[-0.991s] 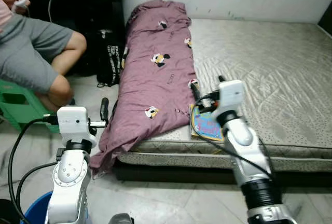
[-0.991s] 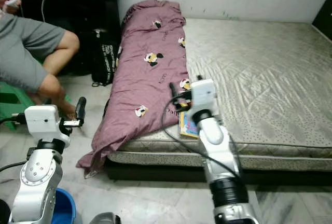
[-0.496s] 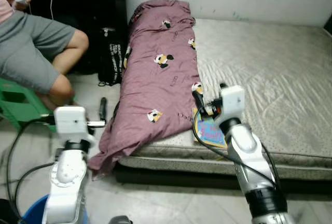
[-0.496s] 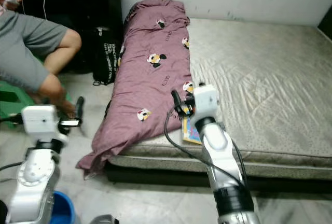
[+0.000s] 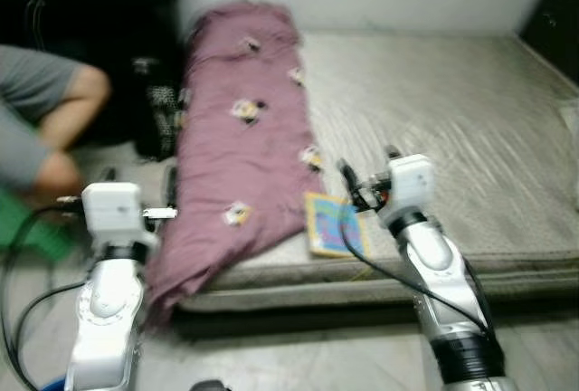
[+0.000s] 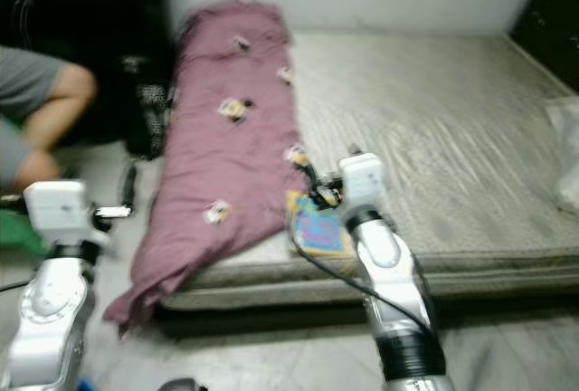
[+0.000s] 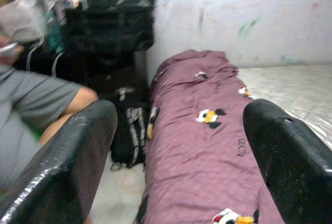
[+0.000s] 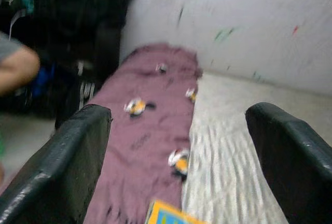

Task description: Clean up the room

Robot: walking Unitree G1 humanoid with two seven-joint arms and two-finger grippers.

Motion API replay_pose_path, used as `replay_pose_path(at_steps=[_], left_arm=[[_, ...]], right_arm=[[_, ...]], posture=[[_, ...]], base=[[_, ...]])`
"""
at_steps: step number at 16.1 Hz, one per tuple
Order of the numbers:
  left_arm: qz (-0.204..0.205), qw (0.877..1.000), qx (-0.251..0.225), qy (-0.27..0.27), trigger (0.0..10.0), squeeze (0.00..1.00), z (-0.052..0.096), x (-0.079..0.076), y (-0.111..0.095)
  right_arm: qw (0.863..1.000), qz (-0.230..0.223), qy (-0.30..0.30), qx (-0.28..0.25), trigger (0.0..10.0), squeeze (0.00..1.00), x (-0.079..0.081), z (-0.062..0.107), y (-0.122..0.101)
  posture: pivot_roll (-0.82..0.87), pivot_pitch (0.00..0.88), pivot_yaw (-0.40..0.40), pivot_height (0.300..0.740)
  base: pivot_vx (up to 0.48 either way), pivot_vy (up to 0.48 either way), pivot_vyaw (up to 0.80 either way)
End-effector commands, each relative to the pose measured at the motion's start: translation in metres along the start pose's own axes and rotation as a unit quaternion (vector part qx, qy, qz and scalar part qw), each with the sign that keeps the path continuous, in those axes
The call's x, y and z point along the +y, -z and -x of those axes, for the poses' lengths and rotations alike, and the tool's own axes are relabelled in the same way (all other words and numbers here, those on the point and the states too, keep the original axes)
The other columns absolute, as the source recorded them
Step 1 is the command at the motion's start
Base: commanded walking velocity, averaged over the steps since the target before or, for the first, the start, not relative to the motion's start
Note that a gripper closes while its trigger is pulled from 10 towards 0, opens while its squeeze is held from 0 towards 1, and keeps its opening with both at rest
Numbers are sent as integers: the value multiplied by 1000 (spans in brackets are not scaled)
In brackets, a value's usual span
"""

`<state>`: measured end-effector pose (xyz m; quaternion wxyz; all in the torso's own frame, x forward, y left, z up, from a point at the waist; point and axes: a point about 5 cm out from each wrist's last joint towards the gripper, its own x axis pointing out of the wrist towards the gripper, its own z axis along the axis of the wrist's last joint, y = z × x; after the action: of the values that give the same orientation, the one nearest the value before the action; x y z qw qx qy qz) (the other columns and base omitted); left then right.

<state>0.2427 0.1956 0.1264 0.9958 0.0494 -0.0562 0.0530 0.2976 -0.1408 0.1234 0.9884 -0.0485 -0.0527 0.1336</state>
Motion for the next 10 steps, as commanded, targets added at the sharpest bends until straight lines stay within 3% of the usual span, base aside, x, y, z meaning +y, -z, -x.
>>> replay_pose_path(at_steps=[1, 6, 9, 10], left_arm=[[-1, 1000, 7, -3, 10000, 0, 0, -6, 2], [-6, 999, 35, 1, 10000, 0, 10, -7, 21], [-11, 999, 45, 4, 10000, 0, 16, -7, 27], [-12, 998, 55, 1, 10000, 0, 24, -4, 33]], right_arm=[[1000, 5, 25, 4, 10000, 0, -13, 5, 0], [998, -18, 59, 10, 10000, 0, -5, 4, 11], [997, -18, 70, 33, 10000, 0, -9, 23, 24], [996, -7, 67, 52, 10000, 0, -12, 43, 32]], posture=[[10, 0, -38, 740], [10, 0, 6, 740], [5, 0, 10, 740], [-2, 0, 8, 740]], base=[[0, 0, 0], [0, 0, 0], [0, 0, 0], [0, 0, 0]])
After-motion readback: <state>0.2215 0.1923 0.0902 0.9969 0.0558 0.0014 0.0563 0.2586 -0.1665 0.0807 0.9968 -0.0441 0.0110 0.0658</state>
